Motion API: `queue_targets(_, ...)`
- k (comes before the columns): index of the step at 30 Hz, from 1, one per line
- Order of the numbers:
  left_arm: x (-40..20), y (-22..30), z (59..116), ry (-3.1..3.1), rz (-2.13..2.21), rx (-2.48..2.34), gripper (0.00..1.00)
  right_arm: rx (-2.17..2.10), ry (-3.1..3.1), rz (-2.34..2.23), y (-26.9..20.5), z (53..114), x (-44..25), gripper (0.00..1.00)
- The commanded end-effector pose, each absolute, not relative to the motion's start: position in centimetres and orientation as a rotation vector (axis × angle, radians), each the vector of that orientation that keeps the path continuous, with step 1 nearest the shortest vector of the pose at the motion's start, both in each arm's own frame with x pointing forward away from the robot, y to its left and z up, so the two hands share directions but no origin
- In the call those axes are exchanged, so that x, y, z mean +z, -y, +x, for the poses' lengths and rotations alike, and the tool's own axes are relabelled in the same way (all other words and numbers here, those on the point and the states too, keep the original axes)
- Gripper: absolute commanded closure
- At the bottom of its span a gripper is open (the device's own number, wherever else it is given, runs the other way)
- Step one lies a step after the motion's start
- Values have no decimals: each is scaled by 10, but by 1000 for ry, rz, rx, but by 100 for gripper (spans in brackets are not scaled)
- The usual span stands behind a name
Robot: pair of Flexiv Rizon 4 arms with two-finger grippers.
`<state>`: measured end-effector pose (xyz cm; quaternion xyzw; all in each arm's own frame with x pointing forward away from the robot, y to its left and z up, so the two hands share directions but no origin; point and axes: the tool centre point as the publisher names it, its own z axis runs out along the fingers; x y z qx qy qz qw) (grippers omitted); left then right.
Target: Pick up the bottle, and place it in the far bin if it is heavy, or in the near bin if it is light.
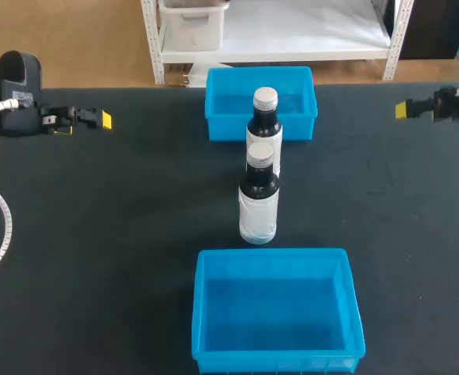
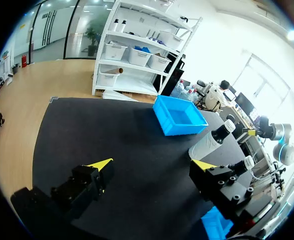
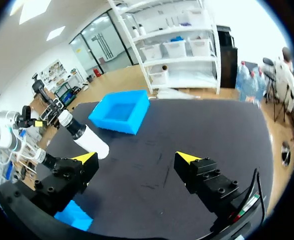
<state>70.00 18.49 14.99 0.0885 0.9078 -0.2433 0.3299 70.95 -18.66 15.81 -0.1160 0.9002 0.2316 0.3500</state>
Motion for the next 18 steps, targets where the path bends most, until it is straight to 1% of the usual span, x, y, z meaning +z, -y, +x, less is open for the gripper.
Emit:
queue_targets(1,150,-185,700,-2374,231,-636,0,591,-2062,-885,188,733,163,0)
queue_targets(6,150,-185,700,-2374,231,-636,0,683,-1843,-1355,192,745,171,0)
queue_targets(18,150,-185,700,-2374,231,-636,0,683,-1843,-1355,192,745,171,0)
